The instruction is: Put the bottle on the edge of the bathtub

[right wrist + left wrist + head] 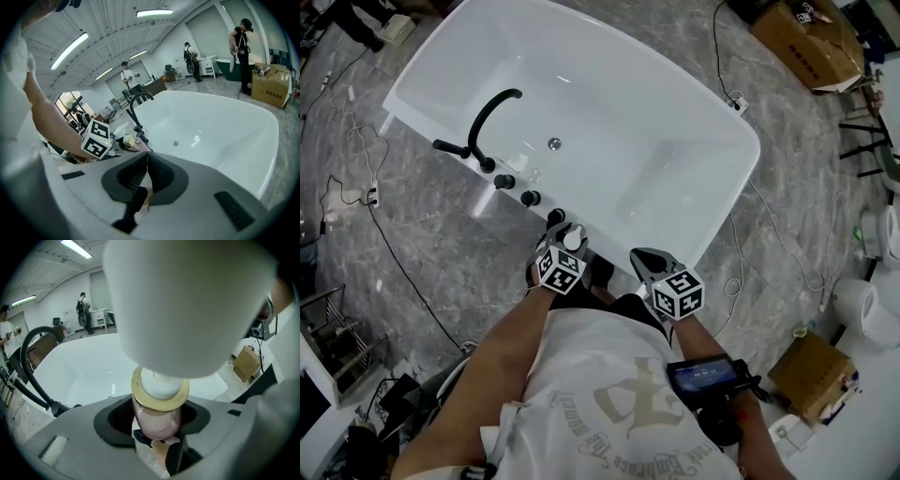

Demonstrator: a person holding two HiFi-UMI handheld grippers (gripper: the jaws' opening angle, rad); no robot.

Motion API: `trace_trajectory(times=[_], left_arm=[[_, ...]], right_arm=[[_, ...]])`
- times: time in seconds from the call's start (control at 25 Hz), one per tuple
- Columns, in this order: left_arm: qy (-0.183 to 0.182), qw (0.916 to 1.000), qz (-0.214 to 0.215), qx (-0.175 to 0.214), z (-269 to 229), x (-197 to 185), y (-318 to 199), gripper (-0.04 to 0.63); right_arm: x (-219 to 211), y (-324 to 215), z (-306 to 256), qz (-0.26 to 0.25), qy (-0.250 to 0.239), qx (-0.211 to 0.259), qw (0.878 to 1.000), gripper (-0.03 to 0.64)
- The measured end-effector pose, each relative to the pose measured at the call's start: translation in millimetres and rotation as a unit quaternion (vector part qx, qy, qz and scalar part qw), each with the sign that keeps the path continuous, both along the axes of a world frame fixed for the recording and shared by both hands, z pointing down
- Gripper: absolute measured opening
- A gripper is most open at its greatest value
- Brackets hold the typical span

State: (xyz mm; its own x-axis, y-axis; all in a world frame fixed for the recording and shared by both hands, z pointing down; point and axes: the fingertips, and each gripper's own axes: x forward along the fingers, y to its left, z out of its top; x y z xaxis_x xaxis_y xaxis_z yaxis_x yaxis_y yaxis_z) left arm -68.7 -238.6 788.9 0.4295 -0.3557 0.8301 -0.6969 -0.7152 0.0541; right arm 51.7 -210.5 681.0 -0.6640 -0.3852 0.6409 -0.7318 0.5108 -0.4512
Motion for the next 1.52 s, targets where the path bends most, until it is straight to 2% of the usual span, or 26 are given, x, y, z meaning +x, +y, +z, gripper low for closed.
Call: trace_trajectory(times=[0.44,0.68,0.84,1.2,1.52], left_arm=[[0.005,0.9999,-0.004,0.012,-1.4,7.5,-6.7,0.219],[0.009,0.9999,-0.006,-0.005,2.0,6.9,-6.5,0.229],[0.014,0.9998,-0.014,-0.005,-2.3,6.1,-6.2,0.276],[0.016,0.9998,-0.013,0.003,-13.9,-4.1,8.9,0.286],[0.015,0.9988,-0.047,0.004,-28.0,-19.1,19.1,0.285]], right_arm=[[0.7,4.8,1.8,-0.005,0.003,-0.005,1.000,0.006],[1.9,7.1,4.3,-0.006,0.005,-0.008,1.000,0.006],[1.2,9.2,-2.3,-0.009,0.007,-0.003,1.000,0.006],[-5.5,6.1,-5.4,-0.017,0.001,0.013,1.000,0.006],[-12.2,5.6,-10.9,-0.033,-0.009,0.024,0.999,0.006]])
